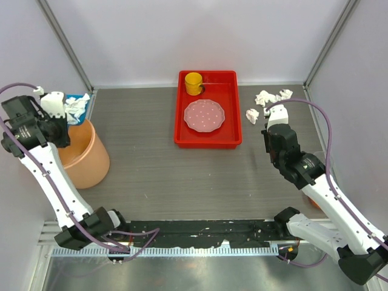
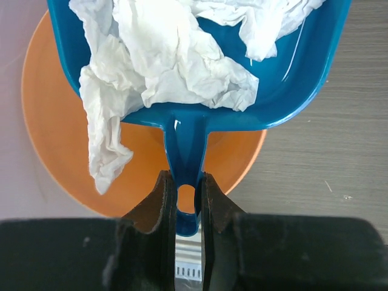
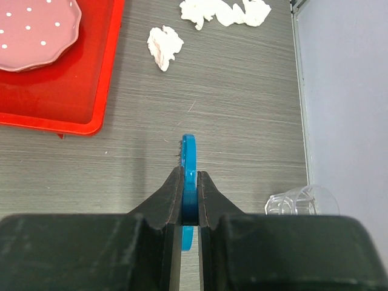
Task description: Sweep away the paper scraps from the table
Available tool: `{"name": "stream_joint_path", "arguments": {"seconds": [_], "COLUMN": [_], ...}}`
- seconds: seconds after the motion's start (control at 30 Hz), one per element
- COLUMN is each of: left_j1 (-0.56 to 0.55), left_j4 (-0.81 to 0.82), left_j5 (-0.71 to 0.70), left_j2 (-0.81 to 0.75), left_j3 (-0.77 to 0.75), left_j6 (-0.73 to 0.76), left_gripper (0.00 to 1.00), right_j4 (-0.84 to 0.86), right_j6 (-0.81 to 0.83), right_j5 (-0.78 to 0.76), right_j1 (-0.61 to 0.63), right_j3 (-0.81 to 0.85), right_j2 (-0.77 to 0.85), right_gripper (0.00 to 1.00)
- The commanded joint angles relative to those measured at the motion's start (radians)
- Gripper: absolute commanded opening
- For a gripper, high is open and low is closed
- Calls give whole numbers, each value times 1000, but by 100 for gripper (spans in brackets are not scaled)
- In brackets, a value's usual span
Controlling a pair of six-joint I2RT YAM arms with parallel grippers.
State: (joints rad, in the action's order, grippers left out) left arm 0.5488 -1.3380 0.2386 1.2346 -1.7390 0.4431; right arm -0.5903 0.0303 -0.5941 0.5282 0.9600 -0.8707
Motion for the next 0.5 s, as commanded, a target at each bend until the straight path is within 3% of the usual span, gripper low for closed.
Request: {"name": "stream_joint_path", "arguments": {"seconds": [0.0,0.1,0.27,0.47], "left_j1": [109,149,151,152], "left_j4": [-24,-6,143,241], "left_j5": [38,-27,-299,-465], "left_j2": [-15,-46,-145,-170], "left_j3": [10,54,200,272], "left_j6": [104,176,285,436], "left_gripper": [0,0,0,0], "right_j4": [58,61,67,78], "right_j6": [22,25,23,22], "right_j5": [13,17,30,50], "right_j1": [-8,-13,-13,-14], "right_j3": [-4,-3,2,11], "right_j2": [-2,-7,-19,-30], "right_gripper": [1,1,1,1]}}
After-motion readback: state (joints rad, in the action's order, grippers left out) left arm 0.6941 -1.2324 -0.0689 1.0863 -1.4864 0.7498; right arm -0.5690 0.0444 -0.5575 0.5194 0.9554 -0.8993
